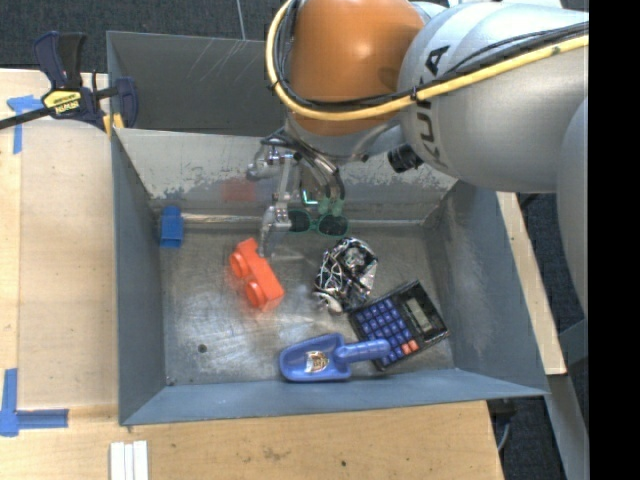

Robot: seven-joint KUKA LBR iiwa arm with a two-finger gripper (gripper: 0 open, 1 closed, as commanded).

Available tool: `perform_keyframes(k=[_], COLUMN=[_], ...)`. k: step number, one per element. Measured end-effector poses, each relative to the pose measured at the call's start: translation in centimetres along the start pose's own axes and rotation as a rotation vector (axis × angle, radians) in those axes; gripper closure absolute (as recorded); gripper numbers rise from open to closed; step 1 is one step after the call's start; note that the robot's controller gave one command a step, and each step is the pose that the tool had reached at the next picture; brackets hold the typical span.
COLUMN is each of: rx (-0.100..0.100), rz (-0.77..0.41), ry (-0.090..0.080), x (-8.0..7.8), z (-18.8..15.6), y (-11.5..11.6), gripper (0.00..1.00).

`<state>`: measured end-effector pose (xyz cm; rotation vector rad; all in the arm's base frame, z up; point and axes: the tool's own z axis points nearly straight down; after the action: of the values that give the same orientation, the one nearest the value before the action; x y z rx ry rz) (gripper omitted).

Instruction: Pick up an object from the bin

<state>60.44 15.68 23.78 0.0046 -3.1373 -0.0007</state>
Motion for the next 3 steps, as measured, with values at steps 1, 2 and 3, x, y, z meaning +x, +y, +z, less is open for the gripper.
perform_keyframes(k=[1,2,3], rx=[-0.001,-0.002,0.002], rz=[0.002,0.043,0.026], ry=[-0.008,-0.014,0.001], x=[-0.2,0.6,2.1], z=[-0.4,4.4,6.4], y=[-0.1,0.8,3.2], gripper=[0.0,0.0,0.0])
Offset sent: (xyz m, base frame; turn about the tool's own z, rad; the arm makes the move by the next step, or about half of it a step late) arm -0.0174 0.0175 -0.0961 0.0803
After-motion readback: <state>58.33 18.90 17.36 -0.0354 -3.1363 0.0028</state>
